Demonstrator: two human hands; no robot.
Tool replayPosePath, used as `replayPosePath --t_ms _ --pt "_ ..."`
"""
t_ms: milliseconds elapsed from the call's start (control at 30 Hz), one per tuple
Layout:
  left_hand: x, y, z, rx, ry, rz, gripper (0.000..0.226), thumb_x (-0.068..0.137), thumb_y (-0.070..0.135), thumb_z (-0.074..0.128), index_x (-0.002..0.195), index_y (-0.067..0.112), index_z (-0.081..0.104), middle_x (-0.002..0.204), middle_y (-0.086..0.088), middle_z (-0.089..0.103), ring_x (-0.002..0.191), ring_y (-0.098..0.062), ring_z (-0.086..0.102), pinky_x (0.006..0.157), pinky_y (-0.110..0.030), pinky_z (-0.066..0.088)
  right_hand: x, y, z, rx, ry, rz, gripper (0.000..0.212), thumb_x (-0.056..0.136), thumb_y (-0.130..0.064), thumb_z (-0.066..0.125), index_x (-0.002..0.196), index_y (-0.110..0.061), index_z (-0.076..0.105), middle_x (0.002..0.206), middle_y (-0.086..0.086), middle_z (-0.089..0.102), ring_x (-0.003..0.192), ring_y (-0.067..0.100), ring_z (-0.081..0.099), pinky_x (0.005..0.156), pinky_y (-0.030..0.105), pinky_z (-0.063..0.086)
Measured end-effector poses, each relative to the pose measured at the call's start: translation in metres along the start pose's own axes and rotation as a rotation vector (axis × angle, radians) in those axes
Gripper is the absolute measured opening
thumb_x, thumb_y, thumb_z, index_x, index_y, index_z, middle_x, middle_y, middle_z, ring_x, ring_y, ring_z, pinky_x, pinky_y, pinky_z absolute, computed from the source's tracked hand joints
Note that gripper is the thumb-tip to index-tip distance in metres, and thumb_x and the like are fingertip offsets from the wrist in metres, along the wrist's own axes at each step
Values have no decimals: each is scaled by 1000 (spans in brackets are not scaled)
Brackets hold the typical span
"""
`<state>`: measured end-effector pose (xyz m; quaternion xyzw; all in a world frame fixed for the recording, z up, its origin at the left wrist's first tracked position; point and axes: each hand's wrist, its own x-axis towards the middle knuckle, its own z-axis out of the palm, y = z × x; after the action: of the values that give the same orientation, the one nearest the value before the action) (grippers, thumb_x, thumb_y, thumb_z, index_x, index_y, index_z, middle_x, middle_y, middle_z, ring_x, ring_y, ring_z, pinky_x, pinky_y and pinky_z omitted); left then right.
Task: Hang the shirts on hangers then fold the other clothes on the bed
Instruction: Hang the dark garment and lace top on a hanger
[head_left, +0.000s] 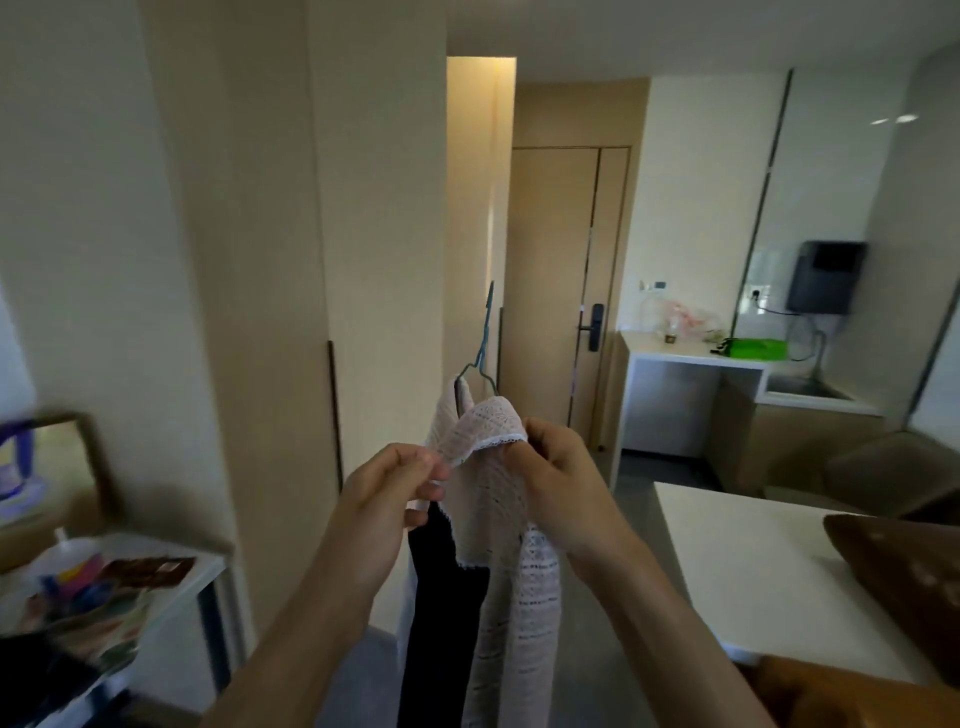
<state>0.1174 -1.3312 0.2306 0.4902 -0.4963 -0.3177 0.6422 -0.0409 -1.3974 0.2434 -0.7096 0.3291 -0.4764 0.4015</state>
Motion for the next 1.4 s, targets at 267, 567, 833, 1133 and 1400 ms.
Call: replayPosePath --t_ms 267,567,833,1133,1400 --pt "187 -62 30 -118 -190 -28 21 82 34 58 82 16 69 88 -2 71 87 -21 60 73 -33 41 147 76 -19 -137 153 28 37 100 -38 53 96 -4 70 93 25 66 75 19 59 66 34 47" --pt "377 -118 82 -102 -303 -7 27 101 22 50 98 1 67 88 3 72 89 -19 62 74 -31 43 315 143 -62 -262 254 35 28 104 -33 51 102 -14 72 91 4 72 85 16 69 71 27 58" --pt "516 -192 156 -56 -224 8 26 101 25 50 101 6 68 97 -2 73 94 -23 65 74 -29 47 460 239 -126 -341 253 20 31 103 -33 53 99 -9 72 91 18 70 87 34 66 74 49 56" --pt "677 -249 249 3 -18 -32 21 101 29 49 99 19 67 98 5 71 96 -12 63 79 -29 47 632 326 -216 -284 37 -43 30 102 -39 52 100 -19 75 93 12 73 90 33 68 82 58 55" --pt "809 -305 258 -13 234 -111 20 101 23 52 98 14 69 98 -2 73 100 -18 65 86 -36 50 789 403 -246 -158 -215 -16 28 103 -28 53 95 -11 73 87 20 70 73 31 66 66 42 49"
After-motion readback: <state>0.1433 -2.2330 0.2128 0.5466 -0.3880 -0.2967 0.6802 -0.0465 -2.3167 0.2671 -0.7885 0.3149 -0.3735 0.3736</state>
